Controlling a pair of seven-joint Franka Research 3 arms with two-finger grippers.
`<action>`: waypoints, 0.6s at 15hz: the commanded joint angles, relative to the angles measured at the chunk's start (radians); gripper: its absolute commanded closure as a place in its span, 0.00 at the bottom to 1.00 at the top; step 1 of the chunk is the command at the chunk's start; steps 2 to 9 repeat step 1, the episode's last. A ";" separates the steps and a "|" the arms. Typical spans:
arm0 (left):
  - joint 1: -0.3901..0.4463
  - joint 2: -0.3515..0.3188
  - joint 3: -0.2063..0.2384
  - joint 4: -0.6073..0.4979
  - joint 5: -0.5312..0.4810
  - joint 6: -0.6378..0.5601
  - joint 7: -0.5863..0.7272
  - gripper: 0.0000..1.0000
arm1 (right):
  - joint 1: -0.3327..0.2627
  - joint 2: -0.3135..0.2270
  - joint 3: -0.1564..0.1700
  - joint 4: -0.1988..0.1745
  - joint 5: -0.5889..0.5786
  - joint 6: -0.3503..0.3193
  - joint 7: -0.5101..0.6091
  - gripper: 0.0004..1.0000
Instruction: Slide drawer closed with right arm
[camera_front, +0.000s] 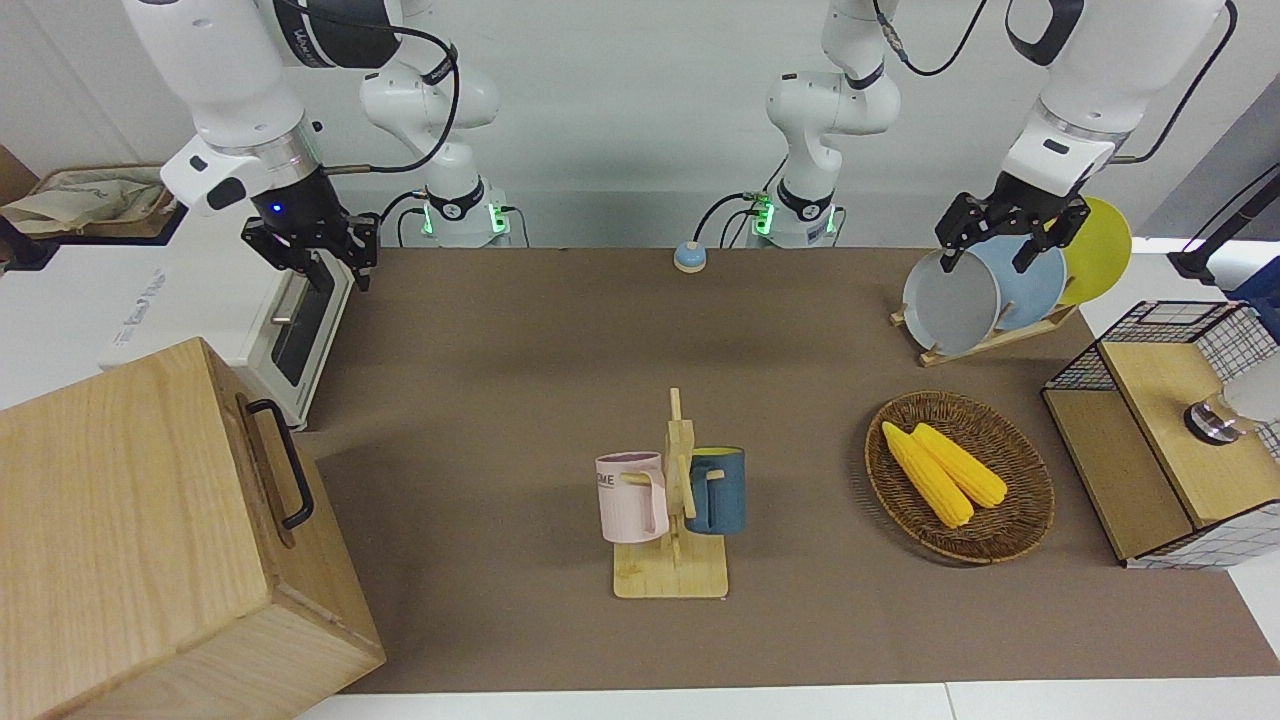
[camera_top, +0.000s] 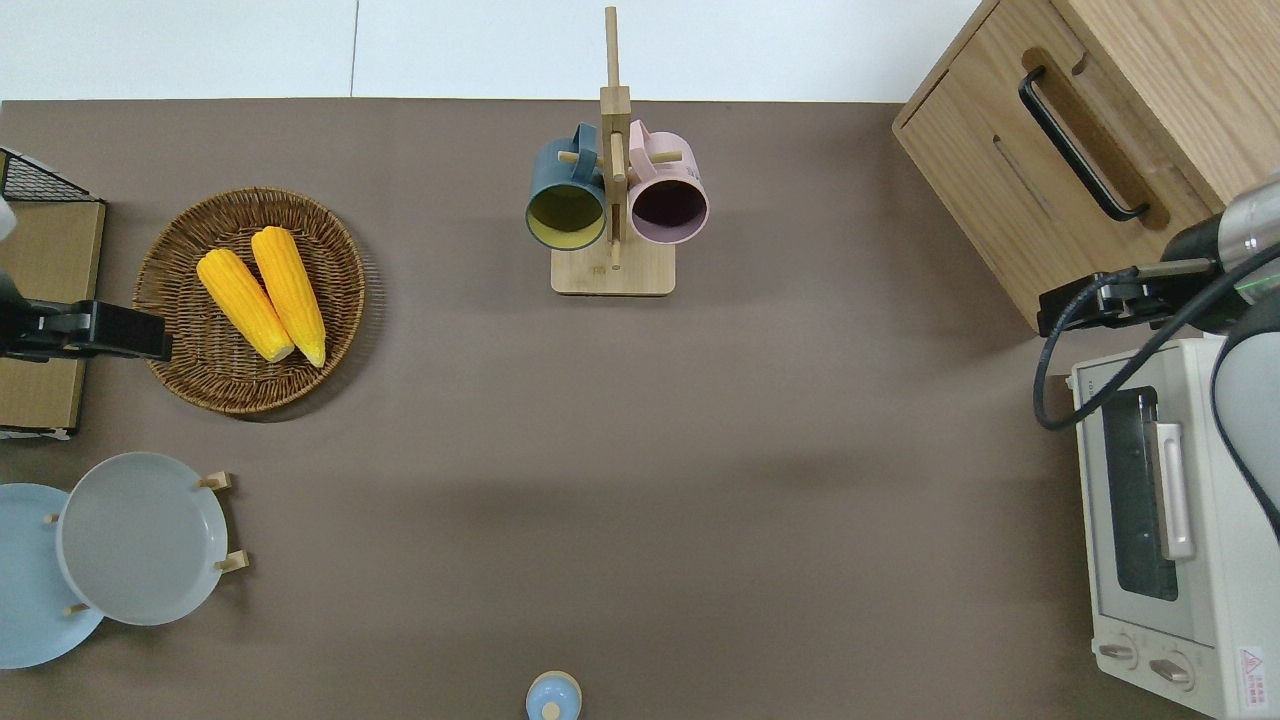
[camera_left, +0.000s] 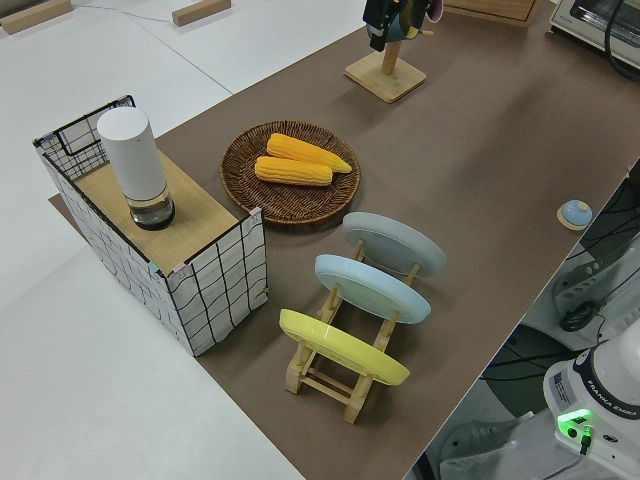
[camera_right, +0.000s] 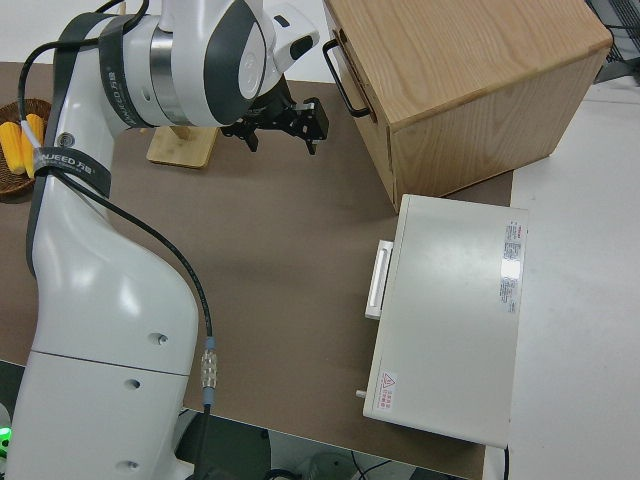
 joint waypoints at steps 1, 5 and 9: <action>-0.017 0.013 0.017 0.020 0.012 0.000 0.007 0.00 | -0.003 0.019 0.002 0.033 0.000 0.002 0.001 0.01; -0.017 0.013 0.017 0.020 0.012 0.000 0.007 0.00 | -0.003 0.019 0.002 0.033 0.000 0.002 0.001 0.01; -0.017 0.013 0.017 0.020 0.012 0.000 0.007 0.00 | -0.003 0.019 0.002 0.033 0.000 0.002 0.001 0.01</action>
